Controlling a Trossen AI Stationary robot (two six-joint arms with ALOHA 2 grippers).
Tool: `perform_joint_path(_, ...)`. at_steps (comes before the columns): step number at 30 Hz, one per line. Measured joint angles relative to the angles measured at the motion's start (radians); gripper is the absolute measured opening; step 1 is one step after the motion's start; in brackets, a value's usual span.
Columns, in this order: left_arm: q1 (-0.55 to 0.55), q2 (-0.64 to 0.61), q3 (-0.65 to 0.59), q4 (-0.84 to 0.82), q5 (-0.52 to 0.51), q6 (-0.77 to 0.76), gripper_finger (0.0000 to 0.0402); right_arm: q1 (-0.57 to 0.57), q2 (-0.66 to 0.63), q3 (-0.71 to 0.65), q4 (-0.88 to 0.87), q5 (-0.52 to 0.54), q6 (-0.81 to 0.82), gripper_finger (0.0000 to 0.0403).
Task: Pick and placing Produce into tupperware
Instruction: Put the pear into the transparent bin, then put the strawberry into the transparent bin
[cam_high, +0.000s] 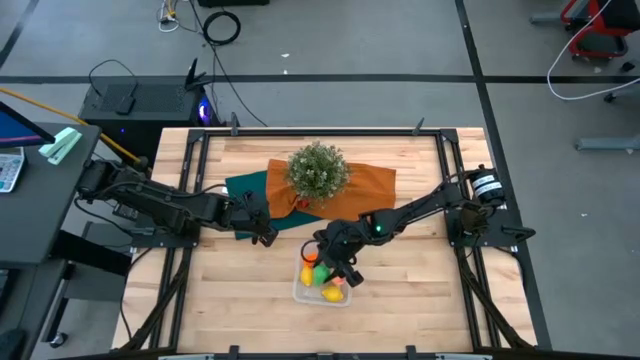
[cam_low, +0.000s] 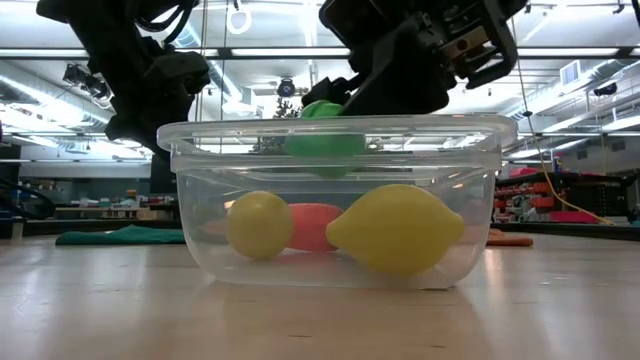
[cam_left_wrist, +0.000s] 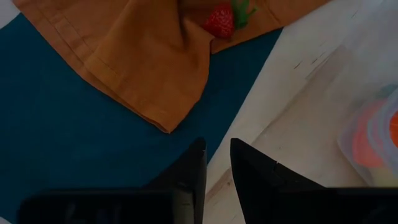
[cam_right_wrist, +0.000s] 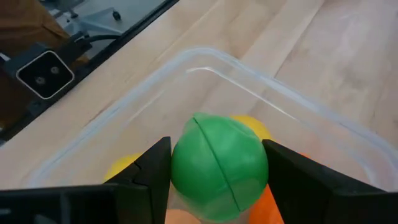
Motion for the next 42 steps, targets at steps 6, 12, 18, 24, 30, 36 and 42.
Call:
perform_joint_path(6,0.0,0.0,0.0,-0.001,-0.004,0.0,0.0084,-0.012,0.021,-0.001,-0.005,-0.074,0.013,0.0185)
perform_joint_path(12,0.0,0.0,0.0,-0.002,-0.004,-0.004,0.0078,-0.013,0.08,-0.001,0.043,-0.092,0.038,0.0185)
perform_joint_path(18,0.0,0.0,0.0,-0.001,-0.004,-0.011,0.0073,-0.013,0.085,0.0,0.051,-0.087,0.049,0.0187)
perform_joint_path(24,0.0,0.0,0.0,0.0,-0.004,-0.01,0.0079,-0.013,0.083,0.0,0.048,-0.083,0.049,0.0207)
perform_joint_path(30,0.0,0.0,0.0,-0.001,-0.004,-0.009,0.0074,-0.013,0.082,0.0,0.046,-0.082,0.053,0.0235)
perform_joint_path(36,0.0,0.0,0.0,0.0,-0.004,-0.009,0.0073,-0.013,0.082,0.027,0.004,-0.08,0.057,0.0242)
perform_joint_path(42,0.0,0.0,0.0,-0.001,-0.004,-0.01,0.0079,-0.022,0.082,0.163,-0.163,-0.062,-0.009,0.0236)
